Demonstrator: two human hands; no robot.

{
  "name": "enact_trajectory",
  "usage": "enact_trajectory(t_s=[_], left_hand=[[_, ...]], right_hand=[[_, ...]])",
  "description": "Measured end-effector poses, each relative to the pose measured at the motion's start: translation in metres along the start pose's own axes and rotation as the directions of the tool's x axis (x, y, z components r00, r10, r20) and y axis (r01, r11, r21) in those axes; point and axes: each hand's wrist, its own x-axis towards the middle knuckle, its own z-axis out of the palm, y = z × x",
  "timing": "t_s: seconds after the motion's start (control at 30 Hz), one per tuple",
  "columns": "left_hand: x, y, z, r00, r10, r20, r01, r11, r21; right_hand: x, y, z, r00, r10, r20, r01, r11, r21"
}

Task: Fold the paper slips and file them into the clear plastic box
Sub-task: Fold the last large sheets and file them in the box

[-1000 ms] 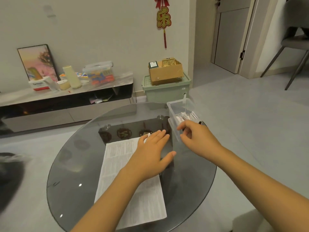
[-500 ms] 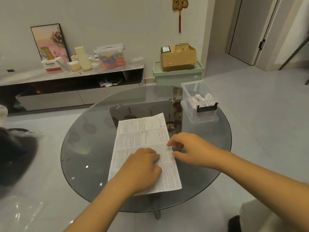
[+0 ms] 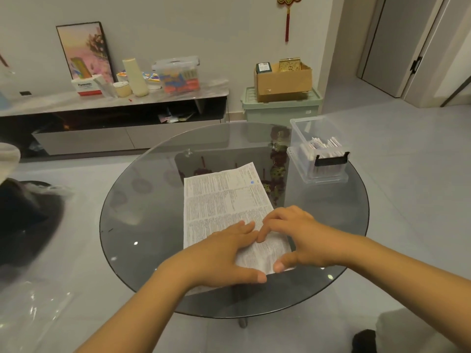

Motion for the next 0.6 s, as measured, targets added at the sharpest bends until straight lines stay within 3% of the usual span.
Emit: enact_trajectory(t_s=[0.17,0.27,0.4,0.6], left_hand=[[-0.008,-0.006,-0.002,0.999,-0.015,-0.044,0.012,0.996,-0.083],[-0.015,-0.01,-0.01,0.997,-0.045,-0.067,0.034,0.987,-0.158],[-0.031,-0.015,-0.022,0.999,-0.047,0.025,0.051,0.985,-0.163],[-0.046,-0.035,-0.038,0.998,-0.033,-0.047,0.016,0.941,-0.338]], right_hand=[[0.007,-0.002,0.011,0.982,0.038,-0.187,-0.022,0.996,0.085],[0.01,0.0,0.009,0.977,0.056,-0.208,-0.031,0.992,0.12],[0.007,0.003,-0.004,0.976,0.099,-0.192,-0.041,0.957,0.287],[0.003,0.008,-0.021,0.973,0.185,-0.137,-0.114,0.904,0.413]])
